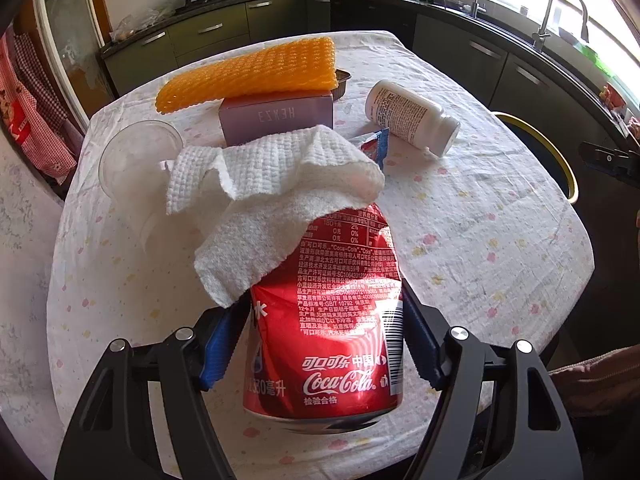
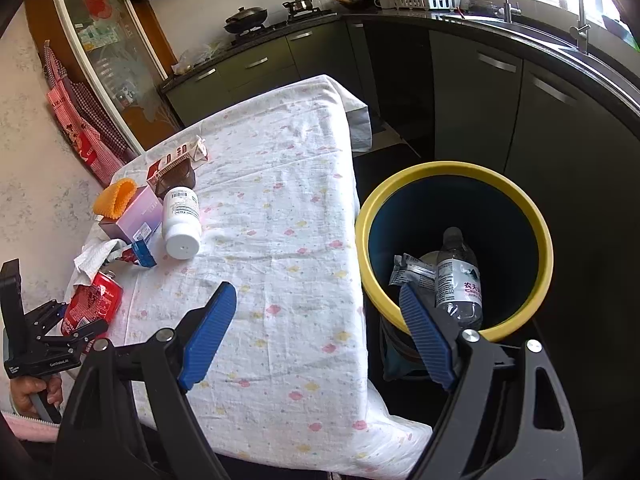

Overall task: Collect trash
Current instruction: 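Grasp the crushed red Coca-Cola can with the left tool, then carry the Coca-Cola can into the bin and open the left tool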

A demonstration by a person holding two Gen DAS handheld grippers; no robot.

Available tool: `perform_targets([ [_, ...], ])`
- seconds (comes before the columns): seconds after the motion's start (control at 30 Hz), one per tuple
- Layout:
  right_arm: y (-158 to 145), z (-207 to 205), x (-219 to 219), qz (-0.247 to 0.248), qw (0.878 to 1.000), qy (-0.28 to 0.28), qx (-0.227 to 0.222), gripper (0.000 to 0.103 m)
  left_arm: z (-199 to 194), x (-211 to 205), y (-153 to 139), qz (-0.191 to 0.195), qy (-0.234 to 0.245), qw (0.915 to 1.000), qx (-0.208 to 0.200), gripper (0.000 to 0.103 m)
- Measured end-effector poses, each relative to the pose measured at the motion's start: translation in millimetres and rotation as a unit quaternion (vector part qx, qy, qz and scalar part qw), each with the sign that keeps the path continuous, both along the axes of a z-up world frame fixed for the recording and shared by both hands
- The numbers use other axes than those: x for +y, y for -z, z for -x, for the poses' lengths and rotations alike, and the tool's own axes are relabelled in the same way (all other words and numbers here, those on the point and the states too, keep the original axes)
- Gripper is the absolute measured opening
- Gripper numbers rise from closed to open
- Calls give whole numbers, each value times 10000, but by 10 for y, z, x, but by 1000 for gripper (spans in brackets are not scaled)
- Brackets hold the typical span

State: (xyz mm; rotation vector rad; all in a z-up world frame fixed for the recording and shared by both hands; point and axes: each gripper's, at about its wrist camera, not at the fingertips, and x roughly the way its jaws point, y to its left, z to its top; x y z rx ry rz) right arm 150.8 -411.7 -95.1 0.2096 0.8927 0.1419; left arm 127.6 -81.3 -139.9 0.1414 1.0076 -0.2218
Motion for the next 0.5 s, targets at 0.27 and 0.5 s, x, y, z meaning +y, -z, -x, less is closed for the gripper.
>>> perform_targets([
  [0.27,59,-22,20,-89,9999,-36,89,79,128,50,-28,270,424,9982,315,72],
  [0.5,99,-38,70,-134,9997,-111,143,79,246,67,-119,659,697,9946,402,72],
])
